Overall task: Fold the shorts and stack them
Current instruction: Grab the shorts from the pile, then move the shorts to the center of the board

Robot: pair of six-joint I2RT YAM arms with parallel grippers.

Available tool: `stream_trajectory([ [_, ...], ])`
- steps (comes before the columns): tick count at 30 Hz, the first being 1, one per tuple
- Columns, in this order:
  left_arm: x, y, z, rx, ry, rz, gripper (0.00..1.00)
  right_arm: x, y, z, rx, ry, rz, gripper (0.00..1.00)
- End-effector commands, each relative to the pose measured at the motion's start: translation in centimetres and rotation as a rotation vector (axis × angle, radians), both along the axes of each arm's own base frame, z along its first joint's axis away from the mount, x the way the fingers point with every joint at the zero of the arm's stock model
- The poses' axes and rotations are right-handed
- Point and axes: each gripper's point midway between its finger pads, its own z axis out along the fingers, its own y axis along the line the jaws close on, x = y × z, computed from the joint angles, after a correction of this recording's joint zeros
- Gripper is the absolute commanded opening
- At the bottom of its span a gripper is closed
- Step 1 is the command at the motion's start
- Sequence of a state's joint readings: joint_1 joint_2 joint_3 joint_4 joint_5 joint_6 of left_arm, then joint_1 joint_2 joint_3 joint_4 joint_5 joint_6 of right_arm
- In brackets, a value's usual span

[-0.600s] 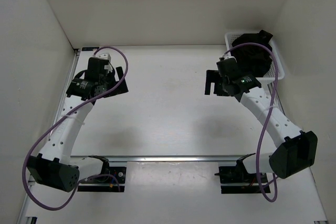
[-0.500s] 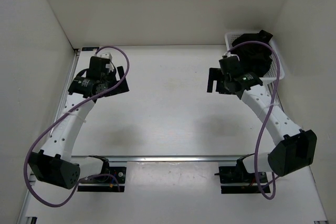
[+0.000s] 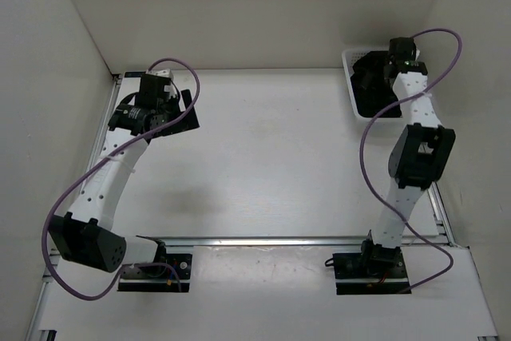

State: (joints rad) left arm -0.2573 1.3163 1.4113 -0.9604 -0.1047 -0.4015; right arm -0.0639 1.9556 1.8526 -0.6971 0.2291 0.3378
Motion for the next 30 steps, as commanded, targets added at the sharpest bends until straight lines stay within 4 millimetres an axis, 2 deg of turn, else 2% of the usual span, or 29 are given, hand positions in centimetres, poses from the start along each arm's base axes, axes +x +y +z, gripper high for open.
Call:
stream_trajectory([
  [1, 1.6, -0.2, 1.4, -0.001, -0.042, 0.014, 1.00, 4.9, -2.2, -1.8, 0.048, -0.018, -0.038, 1.00],
  [3, 1.9, -0.3, 1.2, -0.006, -0.035, 0.021, 1.00, 6.3, -2.8, -3.1, 0.069, -0.006, -0.072, 1.00],
  [4, 2.2, -0.2, 1.4, -0.001, -0.040, 0.027, 1.00, 7.2, -2.9, -5.4, 0.080, 0.021, -0.084, 1.00],
  [5, 2.4, -0.3, 1.0, 0.003, -0.028, 0.027, 1.00, 8.0, -3.7, -5.0, 0.087, -0.004, -0.106, 0.97],
  [6, 2.4, -0.3, 1.0, -0.003, -0.028, 0.034, 1.00, 8.6, -3.7, -5.5, 0.099, -0.013, -0.121, 0.95],
  [7, 2.5, -0.3, 1.3, -0.006, -0.036, 0.034, 1.00, 9.1, -4.5, -7.1, 0.093, -0.003, -0.138, 0.91],
  [9, 2.6, -0.4, 1.0, -0.010, -0.027, 0.040, 1.00, 10.3, -4.9, -7.2, 0.088, -0.031, -0.155, 0.84],
  [10, 2.7, -0.4, 0.7, -0.007, -0.018, 0.040, 1.00, 10.7, -5.0, -8.8, 0.089, -0.017, -0.155, 0.80],
  [13, 2.9, -0.5, 0.4, -0.005, -0.009, 0.040, 1.00, 11.8, -5.1, -9.3, 0.094, -0.041, -0.162, 0.47],
  [14, 2.9, -0.5, 0.4, -0.005, -0.009, 0.040, 1.00, 11.9, -5.1, -8.9, 0.094, -0.050, -0.162, 0.24],
  [16, 3.0, -0.4, 0.8, -0.001, -0.019, 0.034, 1.00, 11.9, -4.8, -7.8, 0.113, -0.071, -0.167, 0.06],
  [17, 3.0, -0.4, 0.8, -0.001, -0.019, 0.034, 1.00, 11.8, -4.8, -6.7, 0.112, -0.091, -0.165, 0.00],
  [20, 3.2, -0.6, 0.8, -0.001, -0.017, 0.021, 1.00, 10.9, -4.4, -1.0, 0.118, -0.187, -0.146, 0.00],
  [21, 3.1, -0.6, 0.8, -0.001, -0.017, 0.021, 1.00, 9.8, -4.2, 2.7, 0.108, -0.237, -0.136, 0.00],
  [22, 3.1, -0.8, 0.8, -0.008, -0.016, 0.014, 1.00, 9.3, -4.1, 4.8, 0.096, -0.266, -0.112, 0.00],
  [23, 3.1, -0.8, 0.8, -0.008, -0.016, 0.014, 1.00, 8.8, -3.0, 6.8, 0.103, -0.296, -0.077, 0.00],
  [24, 3.2, -1.0, 0.4, -0.011, -0.004, 0.008, 1.00, 7.4, -2.5, 11.0, 0.108, -0.366, -0.058, 0.00],
  [25, 3.2, -1.0, 0.4, -0.011, -0.004, 0.008, 1.00, 6.6, -1.5, 13.4, 0.108, -0.406, -0.016, 0.00],
  [26, 3.2, -1.2, 0.4, -0.020, -0.001, 0.000, 1.00, 4.8, -1.0, 17.3, 0.097, -0.471, 0.011, 0.00],
  [28, 3.2, -1.4, 0.1, -0.022, 0.010, -0.017, 1.00, 2.9, 1.7, 20.9, 0.102, -0.528, 0.114, 0.00],
  [29, 3.3, -1.7, 0.5, -0.034, 0.000, -0.026, 1.00, 1.9, 2.6, 22.3, 0.100, -0.549, 0.148, 0.00],
  [30, 3.3, -1.7, 0.6, -0.034, 0.000, -0.026, 1.00, -0.2, 4.5, 24.9, 0.100, -0.591, 0.207, 0.00],
])
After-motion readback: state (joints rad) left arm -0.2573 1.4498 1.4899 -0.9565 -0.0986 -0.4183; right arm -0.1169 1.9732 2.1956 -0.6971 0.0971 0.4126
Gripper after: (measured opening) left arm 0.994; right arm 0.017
